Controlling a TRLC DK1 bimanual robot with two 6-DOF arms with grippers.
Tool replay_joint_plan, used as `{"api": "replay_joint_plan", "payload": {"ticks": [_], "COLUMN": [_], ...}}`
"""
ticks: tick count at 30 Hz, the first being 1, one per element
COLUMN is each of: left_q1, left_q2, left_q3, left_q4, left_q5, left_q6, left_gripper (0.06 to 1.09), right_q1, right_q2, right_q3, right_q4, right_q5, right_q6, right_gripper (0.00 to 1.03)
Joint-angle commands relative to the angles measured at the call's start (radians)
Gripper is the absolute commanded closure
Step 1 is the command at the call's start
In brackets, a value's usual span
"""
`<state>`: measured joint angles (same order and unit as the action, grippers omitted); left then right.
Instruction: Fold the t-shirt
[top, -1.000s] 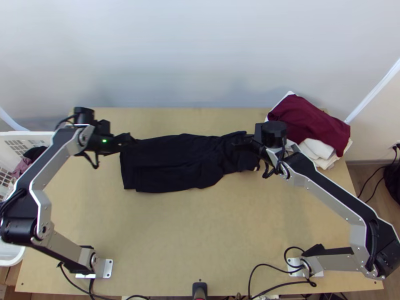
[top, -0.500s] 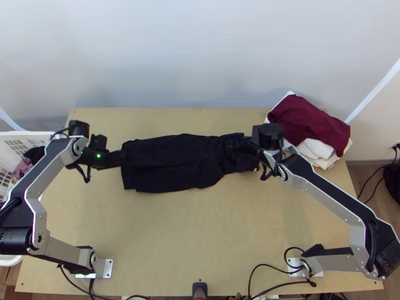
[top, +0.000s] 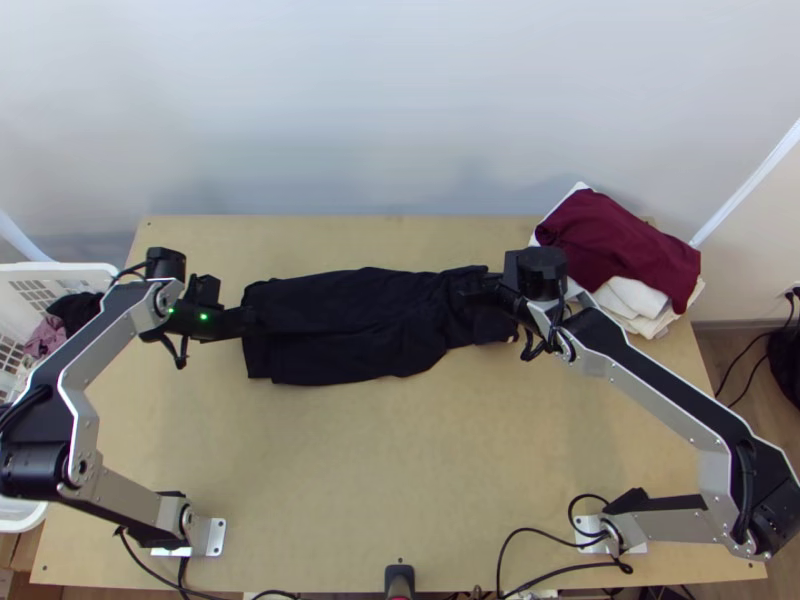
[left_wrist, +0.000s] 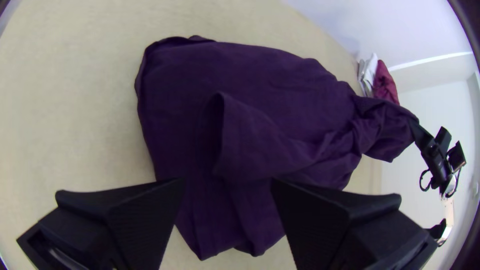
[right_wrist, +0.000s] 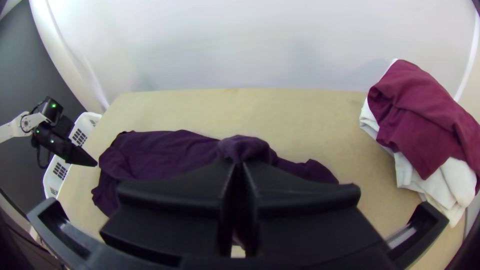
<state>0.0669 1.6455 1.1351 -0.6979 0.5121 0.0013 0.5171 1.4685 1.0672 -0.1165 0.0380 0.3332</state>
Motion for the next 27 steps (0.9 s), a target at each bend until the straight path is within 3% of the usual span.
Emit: {"api": "replay_joint_plan", "payload": {"ticks": [1,2,6,8,11,18,27], "left_q1": [-0.016,-0.018,-0.038,-0.045,-0.045,-0.007,0.088], "left_q2": [0.045,0.051,0.077,0.085,0.08,-0.006,-0.092], "left_q3": [0.025,0.025,0.028,0.025,-0.003,0.058,0.397], "left_q4": [0.024,0.043,0.094,0.129,0.23,0.187,0.028], "left_q5": [0.003,0.003,0.003,0.003,0.002,-0.003,-0.043], "left_q6": [0.002,-0.011,-0.037,-0.057,-0.112,-0.135,-0.213], "left_gripper": [0.29,0.34,0.35,0.53,1.06,1.05,1.05], "right_q1": [-0.006,-0.008,-0.015,-0.017,-0.019,-0.069,-0.137], "right_q2": [-0.002,-0.004,-0.005,-0.005,-0.007,-0.051,-0.119], "right_q3": [-0.015,-0.018,-0.024,-0.024,-0.023,0.008,0.146], "right_q4": [0.009,0.009,0.009,0.009,0.009,0.009,-0.012], "right_q5": [0.011,0.011,0.011,0.011,0.011,0.013,0.037], "right_q6": [0.015,0.015,0.015,0.015,0.015,0.01,-0.057], "right_gripper": [1.0,1.0,1.0,1.0,1.0,1.0,1.0]}}
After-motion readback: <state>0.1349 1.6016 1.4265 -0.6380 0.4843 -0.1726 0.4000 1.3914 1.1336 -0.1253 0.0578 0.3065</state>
